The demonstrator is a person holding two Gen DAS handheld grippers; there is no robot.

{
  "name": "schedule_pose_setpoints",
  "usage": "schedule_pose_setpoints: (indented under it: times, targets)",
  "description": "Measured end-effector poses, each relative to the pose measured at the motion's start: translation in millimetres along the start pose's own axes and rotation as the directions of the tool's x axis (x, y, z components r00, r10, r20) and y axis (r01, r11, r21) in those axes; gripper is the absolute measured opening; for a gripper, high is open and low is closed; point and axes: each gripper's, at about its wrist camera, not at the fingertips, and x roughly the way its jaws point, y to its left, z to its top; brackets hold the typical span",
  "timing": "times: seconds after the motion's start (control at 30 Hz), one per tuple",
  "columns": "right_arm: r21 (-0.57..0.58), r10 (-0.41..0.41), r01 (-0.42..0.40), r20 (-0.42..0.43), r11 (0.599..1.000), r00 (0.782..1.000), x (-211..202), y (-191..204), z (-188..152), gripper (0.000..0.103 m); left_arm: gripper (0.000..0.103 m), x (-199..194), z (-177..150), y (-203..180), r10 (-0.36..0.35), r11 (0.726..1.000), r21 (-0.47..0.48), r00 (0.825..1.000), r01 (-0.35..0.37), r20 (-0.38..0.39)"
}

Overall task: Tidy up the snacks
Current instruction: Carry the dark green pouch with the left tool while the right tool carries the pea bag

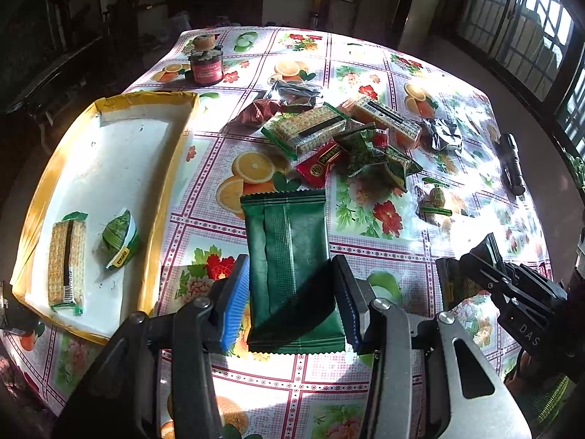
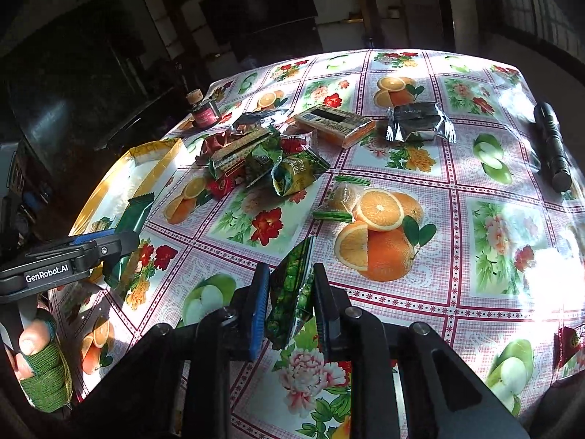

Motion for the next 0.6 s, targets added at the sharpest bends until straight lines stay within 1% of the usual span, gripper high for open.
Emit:
schedule_pose_setpoints:
  times: [0.1, 0.23, 0.4, 0.6]
  targets:
    - [0.01, 0.039, -0.039, 0.002, 0.999, 0.999, 2, 5, 0, 0.022, 0.046, -2, 0, 5, -0.001, 1.0, -0.006, 1.0, 0.001, 0.002]
    - [0.003, 0.055, -0.055, 0.012, 0.998, 0.998, 1, 13, 2, 0.022, 0.046, -5, 0, 9, 0.0, 1.0, -0.012, 1.0, 0.0, 0.01]
    - [-0.023, 0.088, -0.087, 0.022, 0.996, 0.996, 1, 30, 11, 0.022, 0.046, -12, 1, 16, 0.013, 1.0, -0.018, 0.999, -0.013, 0.029]
    - [-0.067, 0.133, -0.131, 0.028, 0.989, 0.991, 7, 58, 23, 0.022, 0.046, -19, 3, 35, 0.032, 0.998, -0.047, 0.998, -0.03, 0.045]
